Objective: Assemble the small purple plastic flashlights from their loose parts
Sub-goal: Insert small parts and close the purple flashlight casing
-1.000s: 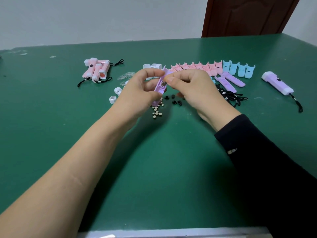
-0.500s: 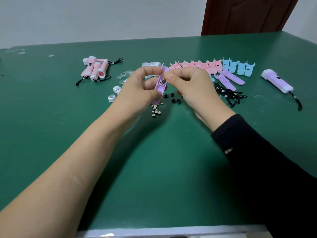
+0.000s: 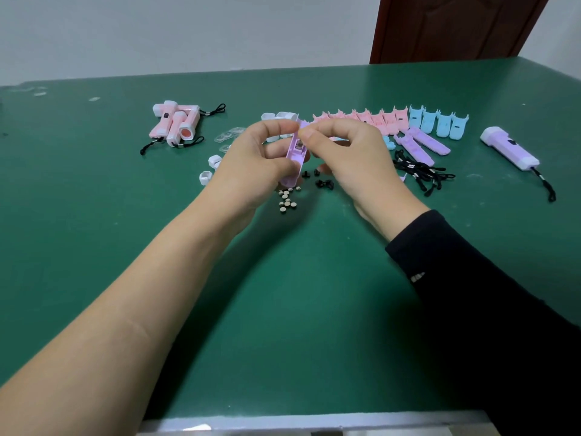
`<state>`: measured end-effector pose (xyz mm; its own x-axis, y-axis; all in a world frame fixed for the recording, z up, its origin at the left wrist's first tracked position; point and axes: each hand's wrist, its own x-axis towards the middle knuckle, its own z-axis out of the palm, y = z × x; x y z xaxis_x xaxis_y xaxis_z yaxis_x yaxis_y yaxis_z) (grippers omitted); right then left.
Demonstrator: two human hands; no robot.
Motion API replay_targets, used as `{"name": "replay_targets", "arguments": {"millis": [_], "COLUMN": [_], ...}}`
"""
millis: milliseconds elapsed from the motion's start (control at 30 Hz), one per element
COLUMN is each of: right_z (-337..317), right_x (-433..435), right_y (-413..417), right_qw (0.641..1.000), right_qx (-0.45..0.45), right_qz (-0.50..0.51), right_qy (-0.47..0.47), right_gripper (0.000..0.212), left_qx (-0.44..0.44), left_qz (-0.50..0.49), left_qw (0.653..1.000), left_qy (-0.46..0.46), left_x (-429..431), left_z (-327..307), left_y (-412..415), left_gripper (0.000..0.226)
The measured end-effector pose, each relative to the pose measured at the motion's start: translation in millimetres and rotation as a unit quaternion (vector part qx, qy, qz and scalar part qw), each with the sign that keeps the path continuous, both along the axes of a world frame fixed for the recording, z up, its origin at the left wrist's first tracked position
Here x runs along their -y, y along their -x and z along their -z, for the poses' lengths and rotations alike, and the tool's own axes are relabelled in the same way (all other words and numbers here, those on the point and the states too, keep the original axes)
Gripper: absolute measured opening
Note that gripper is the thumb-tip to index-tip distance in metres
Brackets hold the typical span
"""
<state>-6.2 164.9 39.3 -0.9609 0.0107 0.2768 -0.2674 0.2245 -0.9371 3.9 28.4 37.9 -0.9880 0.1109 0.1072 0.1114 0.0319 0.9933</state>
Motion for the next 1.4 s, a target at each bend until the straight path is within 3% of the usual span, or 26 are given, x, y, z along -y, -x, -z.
{"name": "replay_targets", "arguments": {"millis": [1100, 1400], "right_z": [3.5, 0.9], "right_x": [2.8, 5.0], "right_y": [0.0, 1.0], "right_qw": [0.994, 0.998], "right_qx": [-0.002, -0.014], "right_qz": [-0.027, -0.017], "right_qy": [-0.107, -0.055], "right_gripper": [0.025, 0.022], "left_qx": [0.032, 0.002], "left_qz": [-0.033, -0.033], "left_qw": [0.997, 0.998], "left_qy": [0.056, 0.053], "left_x": [-0.7, 0.3], "left_z": [-0.8, -8.1], "left_y": [-0.7, -3.2], "left_gripper": [0.048, 0.048]}}
